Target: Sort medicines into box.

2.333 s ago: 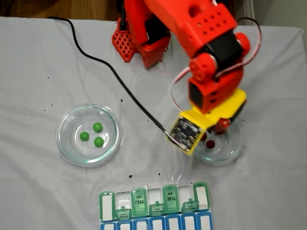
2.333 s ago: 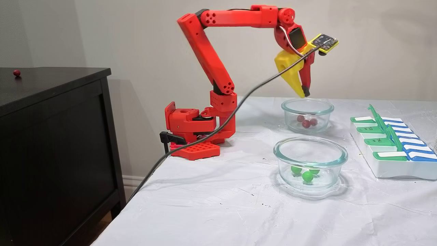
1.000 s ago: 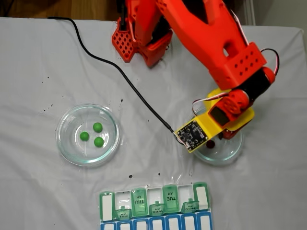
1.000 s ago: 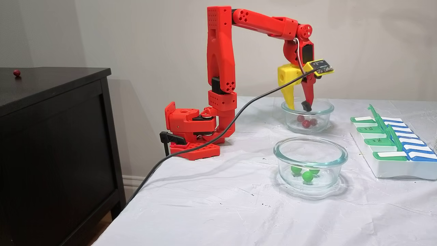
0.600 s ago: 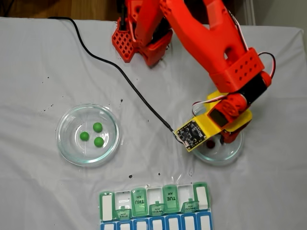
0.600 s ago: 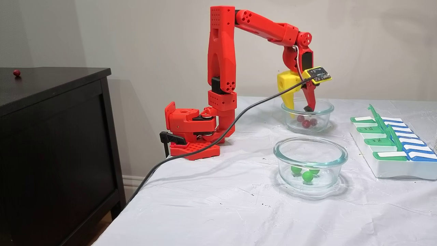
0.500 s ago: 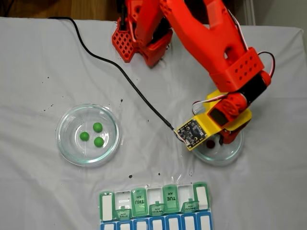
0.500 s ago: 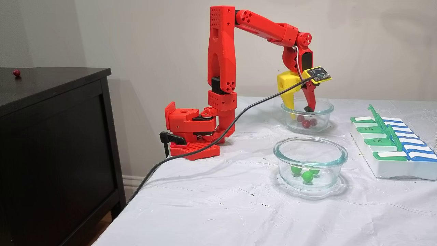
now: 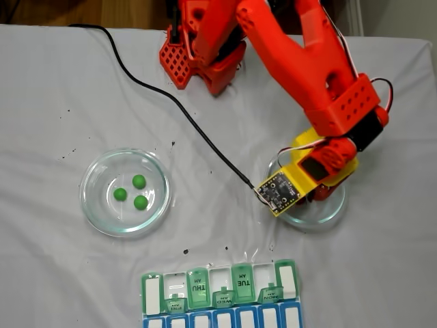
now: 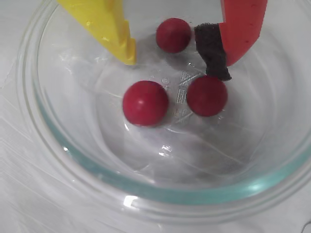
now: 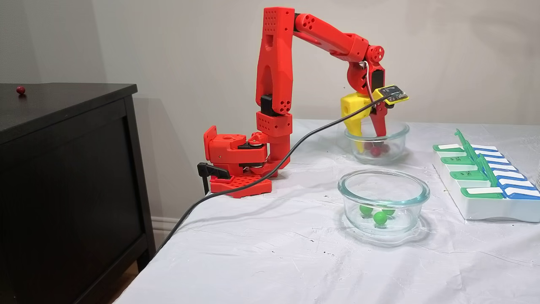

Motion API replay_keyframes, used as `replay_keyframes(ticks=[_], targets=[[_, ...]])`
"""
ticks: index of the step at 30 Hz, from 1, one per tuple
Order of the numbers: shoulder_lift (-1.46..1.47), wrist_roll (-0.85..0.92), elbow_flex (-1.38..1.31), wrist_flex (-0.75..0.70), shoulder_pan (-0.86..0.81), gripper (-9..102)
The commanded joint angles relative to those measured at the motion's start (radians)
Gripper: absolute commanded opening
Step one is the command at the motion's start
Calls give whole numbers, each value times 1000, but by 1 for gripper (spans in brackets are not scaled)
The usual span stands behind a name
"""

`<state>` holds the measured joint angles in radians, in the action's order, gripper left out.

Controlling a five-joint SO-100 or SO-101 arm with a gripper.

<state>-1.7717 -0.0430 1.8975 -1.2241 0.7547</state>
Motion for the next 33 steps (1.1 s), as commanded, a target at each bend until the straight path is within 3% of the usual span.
replay_keyframes(ticks=[1,28,33], targets=[[-8,9,-72,-49,23,25],[64,-72,-100,-153,153,23],[67,-80,-67,-106,166,12]])
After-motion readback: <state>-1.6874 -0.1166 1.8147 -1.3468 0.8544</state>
